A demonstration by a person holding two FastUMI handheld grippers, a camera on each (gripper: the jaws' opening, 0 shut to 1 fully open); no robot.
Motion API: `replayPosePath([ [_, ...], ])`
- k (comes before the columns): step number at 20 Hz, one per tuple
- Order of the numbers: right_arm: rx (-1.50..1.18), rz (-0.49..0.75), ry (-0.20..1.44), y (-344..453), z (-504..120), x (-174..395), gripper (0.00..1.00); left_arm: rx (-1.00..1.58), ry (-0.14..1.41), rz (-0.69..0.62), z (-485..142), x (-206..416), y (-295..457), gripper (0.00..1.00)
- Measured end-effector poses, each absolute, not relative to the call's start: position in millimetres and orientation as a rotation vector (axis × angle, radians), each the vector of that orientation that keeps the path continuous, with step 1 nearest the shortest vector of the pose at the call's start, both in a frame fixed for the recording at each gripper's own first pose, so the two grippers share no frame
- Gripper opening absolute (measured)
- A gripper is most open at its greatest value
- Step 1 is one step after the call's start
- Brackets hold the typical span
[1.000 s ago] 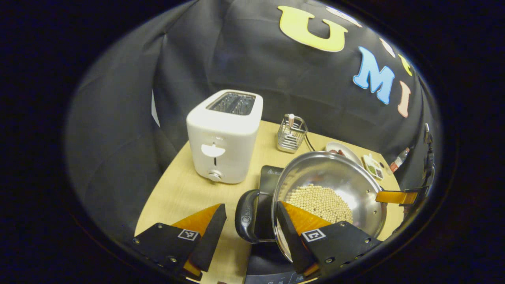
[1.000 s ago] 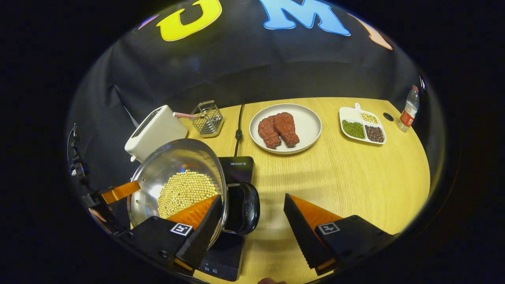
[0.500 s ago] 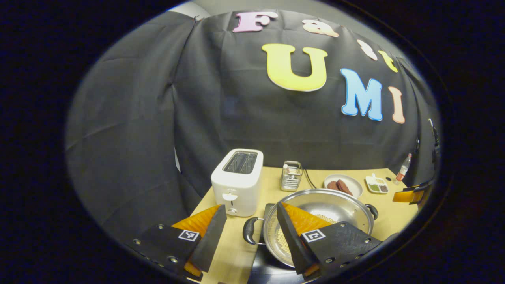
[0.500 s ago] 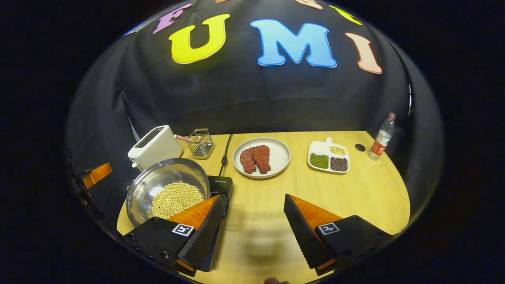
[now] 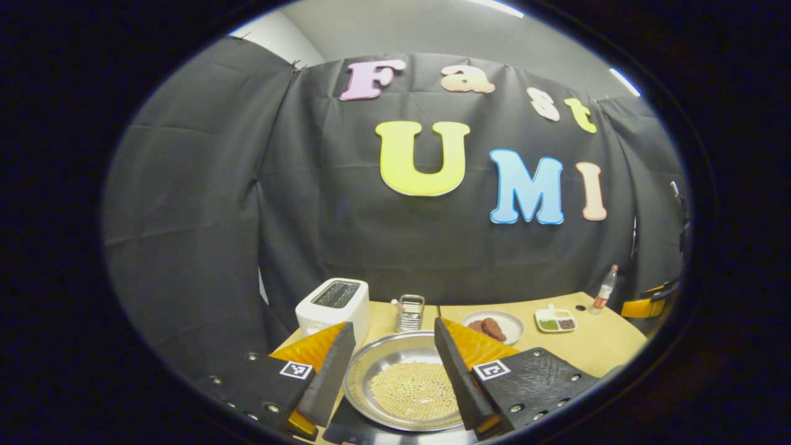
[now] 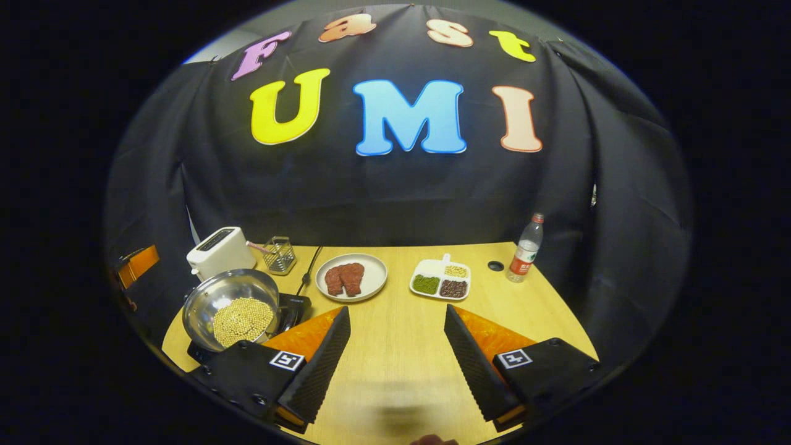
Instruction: First push the handle of the pot to place it horizontally, then grasp the pot with both hands and set it on the induction cooktop.
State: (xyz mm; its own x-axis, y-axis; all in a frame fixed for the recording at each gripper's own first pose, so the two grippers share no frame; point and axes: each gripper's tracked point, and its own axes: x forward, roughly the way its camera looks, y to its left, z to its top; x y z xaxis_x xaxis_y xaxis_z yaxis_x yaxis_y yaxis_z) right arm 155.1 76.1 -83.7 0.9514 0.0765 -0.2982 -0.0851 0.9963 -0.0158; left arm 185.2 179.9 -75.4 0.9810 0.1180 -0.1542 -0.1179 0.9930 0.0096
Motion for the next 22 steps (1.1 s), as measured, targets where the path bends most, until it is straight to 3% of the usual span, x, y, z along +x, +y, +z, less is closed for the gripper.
replayPosePath([
  [3,0.013,0.072,0.144,35.0,-45.9,141.7,0.97,-0.005,0.055,0.107,-36.8,173.8,124.0,0.77],
  [10,-0.066,0.041,-0.046,-62.7,6.4,93.4,0.96,-0.072,0.033,0.098,-16.8,122.9,-12.7,0.78],
  [13,-0.054,0.101,-0.054,-77.8,10.0,76.6,0.97,-0.130,0.039,0.048,-11.5,95.2,-74.3,0.78],
  [16,-0.038,0.156,-0.058,-96.6,11.1,63.3,0.96,-0.108,-0.037,0.117,13.9,59.7,-87.3,0.76],
  [22,-0.015,0.175,-0.027,-123.0,1.4,25.4,0.97,-0.048,-0.028,0.167,15.2,1.0,-121.9,0.78],
])
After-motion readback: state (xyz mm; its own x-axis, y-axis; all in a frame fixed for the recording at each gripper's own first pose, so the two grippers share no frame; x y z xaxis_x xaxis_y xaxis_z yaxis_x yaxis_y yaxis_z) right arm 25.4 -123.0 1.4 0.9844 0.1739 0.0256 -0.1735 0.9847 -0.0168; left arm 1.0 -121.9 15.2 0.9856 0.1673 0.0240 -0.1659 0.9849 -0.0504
